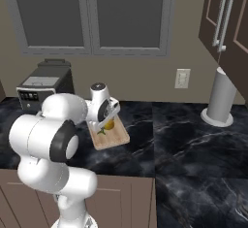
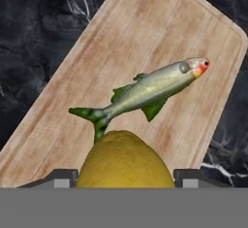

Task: Retrieve a lemon from the fridge and place it on the cutting board with the fish.

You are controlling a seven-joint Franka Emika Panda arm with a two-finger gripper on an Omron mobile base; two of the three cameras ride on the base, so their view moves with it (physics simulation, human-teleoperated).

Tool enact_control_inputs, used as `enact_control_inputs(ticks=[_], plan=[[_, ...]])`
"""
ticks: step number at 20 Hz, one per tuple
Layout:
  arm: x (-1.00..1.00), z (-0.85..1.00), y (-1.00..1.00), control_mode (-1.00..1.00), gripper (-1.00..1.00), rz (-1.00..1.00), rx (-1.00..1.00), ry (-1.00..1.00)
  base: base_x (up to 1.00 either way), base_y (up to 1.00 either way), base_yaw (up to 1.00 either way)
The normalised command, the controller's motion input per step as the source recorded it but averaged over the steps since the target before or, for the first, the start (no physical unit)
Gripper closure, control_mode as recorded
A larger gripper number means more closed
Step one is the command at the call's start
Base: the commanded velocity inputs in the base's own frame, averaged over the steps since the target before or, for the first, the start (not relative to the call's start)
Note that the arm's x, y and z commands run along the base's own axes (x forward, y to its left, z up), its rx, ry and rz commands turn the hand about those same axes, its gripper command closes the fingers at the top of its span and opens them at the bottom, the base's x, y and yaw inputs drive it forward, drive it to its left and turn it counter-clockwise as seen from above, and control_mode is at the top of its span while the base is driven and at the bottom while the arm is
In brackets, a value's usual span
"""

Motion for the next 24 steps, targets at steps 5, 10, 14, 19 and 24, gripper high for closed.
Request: enact_control_inputs(ticks=[5,10,14,19,24], plan=[[0.07,-0.31,0.00,-1.00,1.00,0.04,0.00,0.06,0.00,0.00,0.00],[0.00,-0.32,0.00,-1.00,1.00,0.00,0.00,0.02,0.00,0.00,0.00],[0.00,-0.08,0.00,-1.00,1.00,0.00,0.00,0.00,0.00,0.00,0.00],[0.00,-0.06,0.00,-1.00,1.00,0.00,0.00,0.00,0.00,0.00,0.00],[0.00,-0.15,0.00,-1.00,-1.00,0.00,0.01,0.00,0.00,0.00,0.00]])
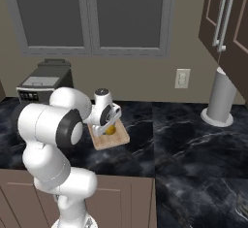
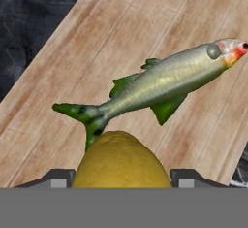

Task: Retrieve a lemon from the fridge and place it on the cutting board with the fish.

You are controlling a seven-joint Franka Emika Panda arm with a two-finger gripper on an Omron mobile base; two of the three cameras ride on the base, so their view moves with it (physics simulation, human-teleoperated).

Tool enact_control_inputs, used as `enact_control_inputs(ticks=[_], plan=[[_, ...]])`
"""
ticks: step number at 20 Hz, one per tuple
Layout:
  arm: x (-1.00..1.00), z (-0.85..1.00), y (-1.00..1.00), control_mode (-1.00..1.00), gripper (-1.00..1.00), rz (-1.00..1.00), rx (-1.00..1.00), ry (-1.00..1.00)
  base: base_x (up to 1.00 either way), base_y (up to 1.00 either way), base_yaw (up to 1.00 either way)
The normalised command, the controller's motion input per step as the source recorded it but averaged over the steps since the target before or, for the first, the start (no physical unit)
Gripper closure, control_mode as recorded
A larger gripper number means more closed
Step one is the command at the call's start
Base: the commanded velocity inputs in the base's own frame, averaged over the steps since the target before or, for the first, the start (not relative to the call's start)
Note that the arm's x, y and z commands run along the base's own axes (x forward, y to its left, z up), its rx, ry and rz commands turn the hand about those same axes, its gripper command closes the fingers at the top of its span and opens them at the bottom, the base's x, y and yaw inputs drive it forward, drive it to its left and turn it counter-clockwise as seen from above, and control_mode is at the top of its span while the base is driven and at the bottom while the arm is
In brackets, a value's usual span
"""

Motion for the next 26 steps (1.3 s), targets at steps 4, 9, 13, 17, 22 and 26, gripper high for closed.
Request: enact_control_inputs(ticks=[4,9,13,17,22,26], plan=[[0.00,-0.08,0.00,-1.00,-1.00,0.00,0.00,0.00,0.00,0.00,0.00],[0.00,-0.08,0.00,-1.00,-1.00,0.00,0.00,0.00,0.00,0.00,0.00],[0.00,-0.06,0.00,-1.00,-1.00,0.00,0.00,0.00,0.00,0.00,0.00],[0.00,0.00,0.03,-1.00,-1.00,0.00,0.00,0.00,0.00,0.00,0.00],[0.00,0.01,0.11,-1.00,-1.00,0.00,0.00,0.00,0.00,0.00,0.00],[0.00,0.27,0.13,-1.00,-1.00,0.00,-0.08,0.11,0.00,0.00,0.00]])
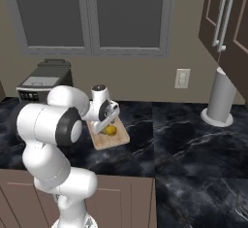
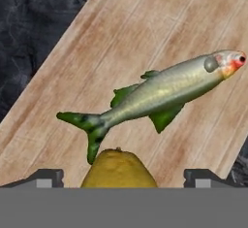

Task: Retrieve a lemon from the fridge and place it on the cutting board with the fish.

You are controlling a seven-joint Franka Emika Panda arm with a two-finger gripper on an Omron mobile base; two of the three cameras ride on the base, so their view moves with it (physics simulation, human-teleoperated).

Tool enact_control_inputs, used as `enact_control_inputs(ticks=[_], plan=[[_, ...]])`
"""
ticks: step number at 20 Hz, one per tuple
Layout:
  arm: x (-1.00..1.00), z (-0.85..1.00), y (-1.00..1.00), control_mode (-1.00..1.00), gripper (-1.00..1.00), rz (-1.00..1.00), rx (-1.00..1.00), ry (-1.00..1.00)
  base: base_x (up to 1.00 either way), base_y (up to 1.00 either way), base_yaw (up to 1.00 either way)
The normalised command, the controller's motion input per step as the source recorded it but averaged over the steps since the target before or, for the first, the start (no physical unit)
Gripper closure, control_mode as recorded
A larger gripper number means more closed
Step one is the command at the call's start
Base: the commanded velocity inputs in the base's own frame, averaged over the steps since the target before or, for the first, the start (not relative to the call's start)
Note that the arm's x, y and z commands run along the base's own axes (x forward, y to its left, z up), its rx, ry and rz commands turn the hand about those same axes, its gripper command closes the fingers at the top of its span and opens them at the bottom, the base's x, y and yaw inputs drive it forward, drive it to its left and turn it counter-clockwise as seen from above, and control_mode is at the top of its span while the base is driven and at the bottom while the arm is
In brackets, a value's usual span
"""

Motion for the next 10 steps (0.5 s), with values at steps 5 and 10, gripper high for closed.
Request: enact_control_inputs(ticks=[5,10], plan=[[0.00,0.50,0.01,-1.00,-1.00,0.00,-0.02,0.14,0.00,0.00,0.00],[0.00,0.54,0.00,-1.00,-1.00,0.00,0.00,0.19,0.00,0.00,0.00]])
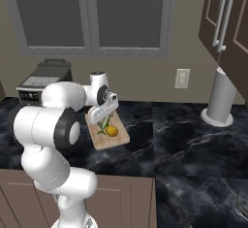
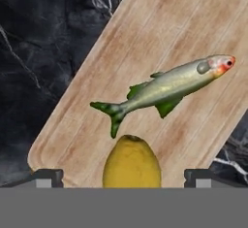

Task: Retrieve a lemon from the fridge and place it on the cutting board with the fish.

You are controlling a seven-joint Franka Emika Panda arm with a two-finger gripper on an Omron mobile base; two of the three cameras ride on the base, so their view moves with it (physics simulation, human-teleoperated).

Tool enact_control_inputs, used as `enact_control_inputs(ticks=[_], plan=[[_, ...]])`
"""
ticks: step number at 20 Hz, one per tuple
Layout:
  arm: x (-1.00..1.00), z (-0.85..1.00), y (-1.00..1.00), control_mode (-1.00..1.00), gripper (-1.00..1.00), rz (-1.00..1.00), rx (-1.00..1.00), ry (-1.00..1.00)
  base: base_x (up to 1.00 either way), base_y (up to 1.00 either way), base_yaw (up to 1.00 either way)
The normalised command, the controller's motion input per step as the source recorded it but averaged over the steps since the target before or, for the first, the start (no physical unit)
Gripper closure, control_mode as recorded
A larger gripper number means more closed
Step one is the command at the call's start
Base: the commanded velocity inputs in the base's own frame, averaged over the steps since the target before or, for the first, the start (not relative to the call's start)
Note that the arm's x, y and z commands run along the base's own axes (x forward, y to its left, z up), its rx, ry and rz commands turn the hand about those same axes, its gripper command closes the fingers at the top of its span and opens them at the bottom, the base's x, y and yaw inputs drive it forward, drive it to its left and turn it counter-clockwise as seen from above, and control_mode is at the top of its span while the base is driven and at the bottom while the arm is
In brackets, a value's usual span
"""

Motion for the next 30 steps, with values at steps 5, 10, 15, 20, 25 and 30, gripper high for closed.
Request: enact_control_inputs(ticks=[5,10,15,20,25,30], plan=[[-0.37,0.78,0.02,-1.00,-1.00,-0.05,0.02,0.19,0.00,0.00,0.00],[-0.99,0.46,0.27,-1.00,-1.00,-0.32,0.14,0.01,0.00,0.00,0.00],[-1.00,0.66,0.42,-1.00,-1.00,-0.37,0.10,-0.08,0.00,0.00,0.00],[-0.78,0.84,0.12,-1.00,-1.00,-0.26,-0.09,-0.01,0.00,0.00,0.00],[-0.36,0.78,0.00,-1.00,-1.00,-0.22,-0.23,0.15,0.00,0.00,0.00],[-0.71,0.32,0.00,-1.00,-1.00,-0.27,-0.11,0.03,0.00,0.00,0.00]])
